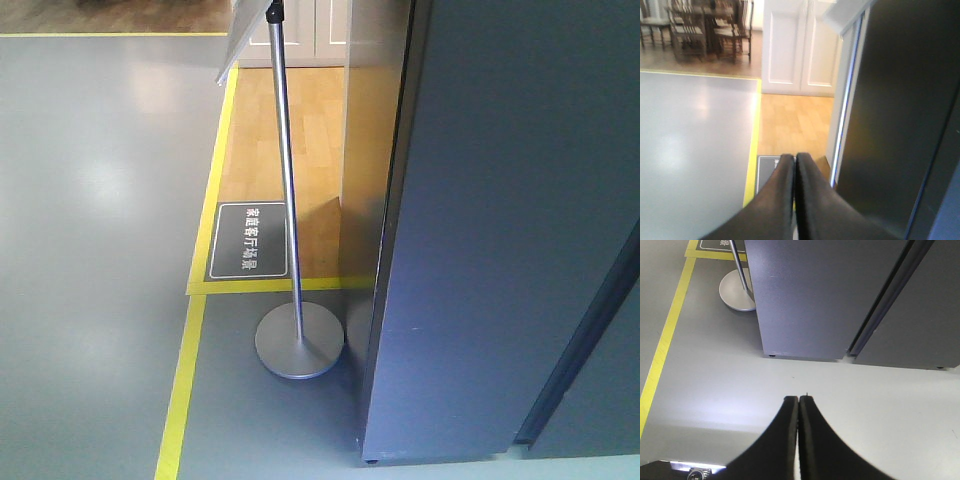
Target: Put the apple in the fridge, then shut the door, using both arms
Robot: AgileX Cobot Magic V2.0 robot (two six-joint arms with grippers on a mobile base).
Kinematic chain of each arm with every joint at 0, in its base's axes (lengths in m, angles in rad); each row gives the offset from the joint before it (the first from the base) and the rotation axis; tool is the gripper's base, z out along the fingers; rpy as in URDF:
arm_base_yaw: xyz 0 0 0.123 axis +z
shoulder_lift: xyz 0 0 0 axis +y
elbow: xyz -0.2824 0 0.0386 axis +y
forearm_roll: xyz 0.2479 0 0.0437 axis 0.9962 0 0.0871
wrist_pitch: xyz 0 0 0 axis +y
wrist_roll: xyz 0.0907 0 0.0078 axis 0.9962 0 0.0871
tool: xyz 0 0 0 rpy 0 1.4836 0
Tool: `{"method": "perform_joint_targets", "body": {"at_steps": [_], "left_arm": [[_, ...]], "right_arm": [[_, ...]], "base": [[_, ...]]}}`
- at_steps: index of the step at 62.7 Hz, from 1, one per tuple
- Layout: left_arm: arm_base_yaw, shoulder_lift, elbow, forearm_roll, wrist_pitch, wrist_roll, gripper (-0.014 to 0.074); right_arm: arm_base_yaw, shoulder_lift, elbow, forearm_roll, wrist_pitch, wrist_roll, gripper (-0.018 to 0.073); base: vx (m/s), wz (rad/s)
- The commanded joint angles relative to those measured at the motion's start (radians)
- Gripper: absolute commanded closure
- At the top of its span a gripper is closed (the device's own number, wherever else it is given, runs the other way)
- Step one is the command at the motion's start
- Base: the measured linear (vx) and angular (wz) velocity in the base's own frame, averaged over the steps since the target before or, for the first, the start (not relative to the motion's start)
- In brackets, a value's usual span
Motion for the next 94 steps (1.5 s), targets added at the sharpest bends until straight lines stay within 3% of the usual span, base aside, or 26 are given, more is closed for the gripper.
{"method": "perform_joint_targets", "body": {"at_steps": [1, 13, 31, 94], "left_arm": [[0.011, -0.019, 0.027, 0.020, -0.084, 0.010, 0.0603], [0.010, -0.023, 0.028, 0.114, -0.087, 0.018, 0.0603], [0.010, -0.023, 0.028, 0.114, -0.183, 0.016, 0.0603], [0.010, -0.021, 0.025, 0.117, -0.178, 0.016, 0.0603]], "right_arm": [[0.000, 0.010, -0.022, 0.000, -0.051, 0.002, 0.0563], [0.000, 0.010, -0.022, 0.005, -0.046, 0.002, 0.0563], [0.000, 0.010, -0.022, 0.005, -0.046, 0.002, 0.0563], [0.000, -0.014, 0.003, -0.020, -0.052, -0.016, 0.0563]], "base": [[0.00, 0.00], [0.00, 0.00], [0.00, 0.00], [0.00, 0.00]]}}
